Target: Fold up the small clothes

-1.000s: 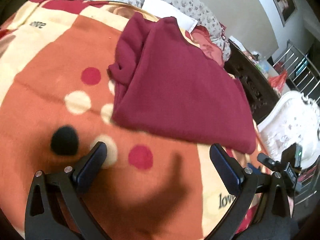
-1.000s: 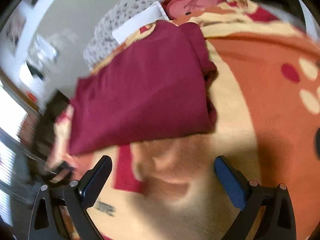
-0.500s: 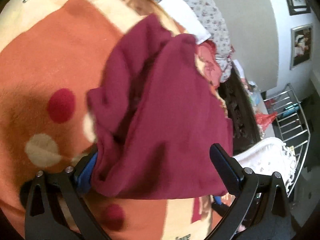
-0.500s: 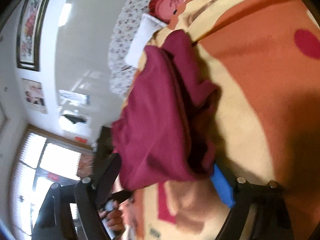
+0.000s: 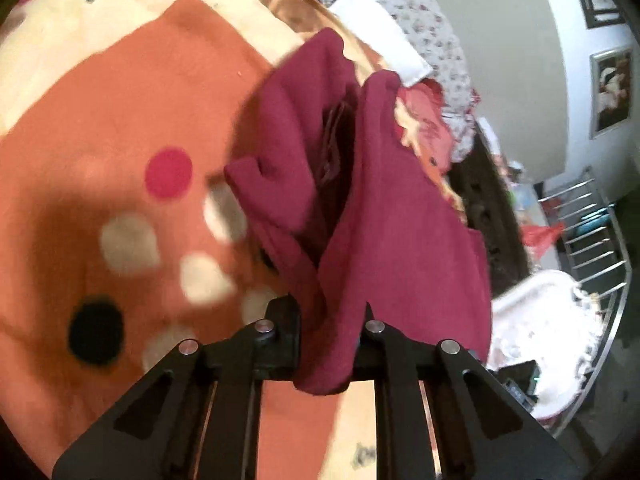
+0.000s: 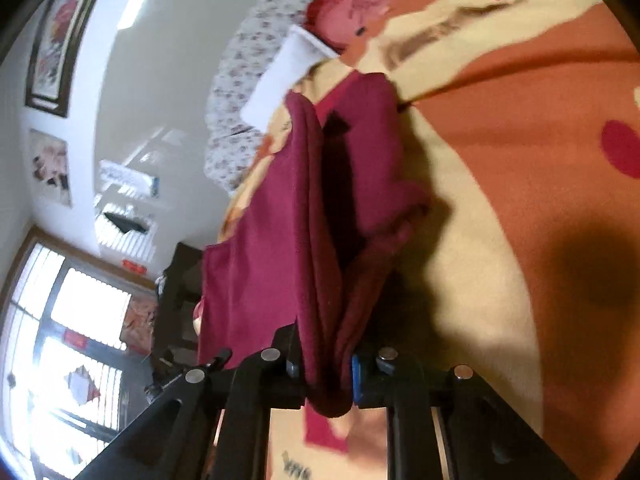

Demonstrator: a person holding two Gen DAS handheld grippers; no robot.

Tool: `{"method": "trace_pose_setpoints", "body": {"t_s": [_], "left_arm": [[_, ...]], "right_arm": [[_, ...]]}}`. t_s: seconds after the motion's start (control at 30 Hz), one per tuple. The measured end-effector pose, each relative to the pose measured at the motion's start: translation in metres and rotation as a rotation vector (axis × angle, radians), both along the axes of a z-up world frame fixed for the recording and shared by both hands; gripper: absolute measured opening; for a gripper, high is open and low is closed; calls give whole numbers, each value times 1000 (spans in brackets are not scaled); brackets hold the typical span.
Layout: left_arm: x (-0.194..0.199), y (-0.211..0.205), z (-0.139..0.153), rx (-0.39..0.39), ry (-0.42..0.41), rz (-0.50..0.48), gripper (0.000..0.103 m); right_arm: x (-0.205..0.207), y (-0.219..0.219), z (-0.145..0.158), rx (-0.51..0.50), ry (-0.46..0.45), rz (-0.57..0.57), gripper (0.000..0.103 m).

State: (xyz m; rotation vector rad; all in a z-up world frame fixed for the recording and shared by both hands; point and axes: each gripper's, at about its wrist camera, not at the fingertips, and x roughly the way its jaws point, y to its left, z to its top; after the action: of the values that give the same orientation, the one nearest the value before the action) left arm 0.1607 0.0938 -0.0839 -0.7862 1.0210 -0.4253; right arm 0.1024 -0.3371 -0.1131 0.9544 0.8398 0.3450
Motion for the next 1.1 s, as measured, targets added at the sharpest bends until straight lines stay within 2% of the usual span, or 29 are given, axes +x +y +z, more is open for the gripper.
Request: {"method": "trace_pose_setpoints", "body": {"t_s": [0.1,0.2,0.3,0.33,0.4,0.43,0.47,0.5,0.53,0.57,0.67,0.8,0.83,0.93,1.03,1.1], "left_arm": [[-28,8,8,-41,-7,-15,11],[-58,13,10,-74,11,-34,11],[-85,16,3,-75,36,-53,11],[-88,13,1,-41,32,-64,12],[-86,7,-10,-10,43,-77,15],[-85,7,-16,-20,67,-69,19],[-82,4,-21,-18,88,-65,32],[-83,5,-25,-16,83,-67,33],[-86,7,-25,-25,70,-67,33],[-87,7,-25,-22,51,-73,34],[-91,1,-24,15,-8,-102,35],[-92,-1,-27,10,-24,-86,37],[-93,-2,-27,12,-24,-83,38],[-90,-10,-26,30,-37,-69,44],[-93,-13,-26,38,-72,-68,49],[-95,-13,-26,34,-93,-69,54]], "right_arm": [[-32,-1,14,23,-14,30,14],[-63,-8,13,66,15,34,14],[-89,-15,3,106,51,26,14],[-97,-18,-5,90,80,19,14],[-96,-19,-15,58,130,7,15],[-99,-22,-19,46,161,-10,15],[-101,-25,-20,33,180,-29,16],[-103,-29,-16,15,177,-53,16],[-101,-30,-8,-15,169,-72,16],[-102,-30,5,-89,152,-95,16],[-98,-11,49,-382,57,-92,16],[-71,64,81,-785,-49,108,16],[-61,83,81,-844,-66,154,16],[-33,114,63,-893,-51,265,16],[7,119,31,-950,37,277,16],[27,113,5,-921,132,300,17]]}}
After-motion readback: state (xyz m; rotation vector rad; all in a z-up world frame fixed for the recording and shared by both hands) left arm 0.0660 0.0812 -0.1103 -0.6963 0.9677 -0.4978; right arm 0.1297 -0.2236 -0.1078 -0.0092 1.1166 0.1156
